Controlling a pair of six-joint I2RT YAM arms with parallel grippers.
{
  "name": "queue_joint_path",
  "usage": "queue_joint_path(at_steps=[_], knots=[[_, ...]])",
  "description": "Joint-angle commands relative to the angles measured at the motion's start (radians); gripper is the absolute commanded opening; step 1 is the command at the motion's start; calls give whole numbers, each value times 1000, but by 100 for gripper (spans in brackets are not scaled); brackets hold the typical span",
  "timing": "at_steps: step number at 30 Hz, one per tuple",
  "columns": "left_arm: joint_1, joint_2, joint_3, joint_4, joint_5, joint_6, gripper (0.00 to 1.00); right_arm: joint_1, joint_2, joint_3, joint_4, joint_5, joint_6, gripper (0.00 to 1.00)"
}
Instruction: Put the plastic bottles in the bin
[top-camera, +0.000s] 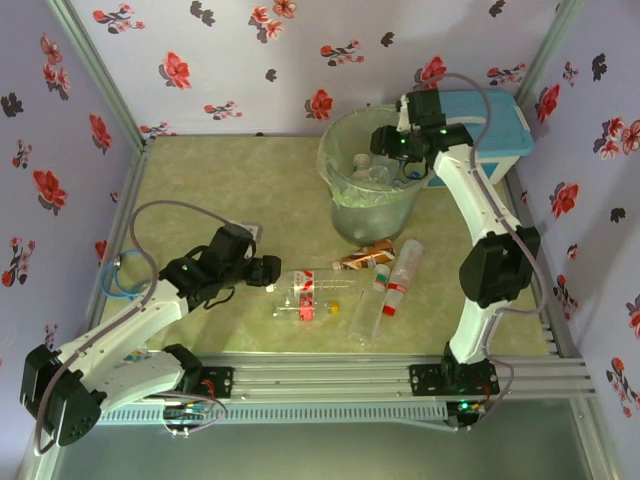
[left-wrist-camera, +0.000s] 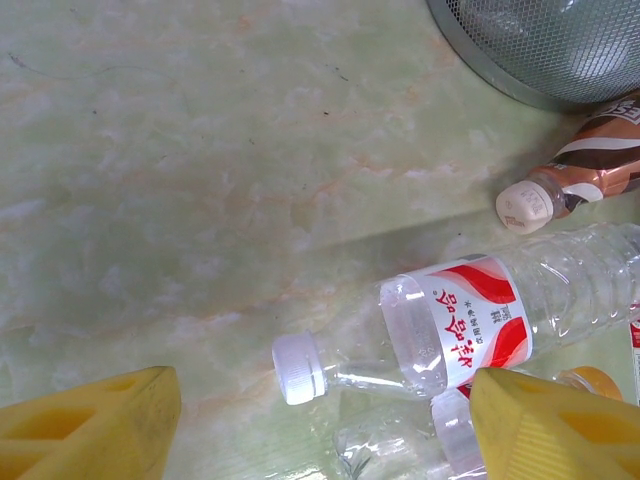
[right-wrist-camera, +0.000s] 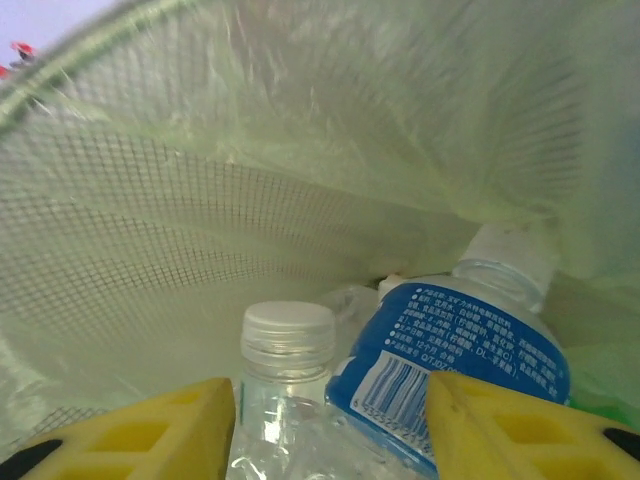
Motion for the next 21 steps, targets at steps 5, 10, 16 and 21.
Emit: queue_joint_path(at_steps=[5, 10, 16, 21], knots=[[-13, 6, 36, 4, -17, 29, 76, 39, 68, 30, -45, 36, -35, 50], [-17, 9, 53, 4, -17, 54, 76, 38, 2, 42, -43, 39, -38, 50], [-29, 53, 99, 4, 30, 137, 78, 22, -132, 46, -47, 27, -45, 62], [-70, 124, 158, -47, 92, 252, 85, -21, -273, -57, -20, -21, -28, 71]])
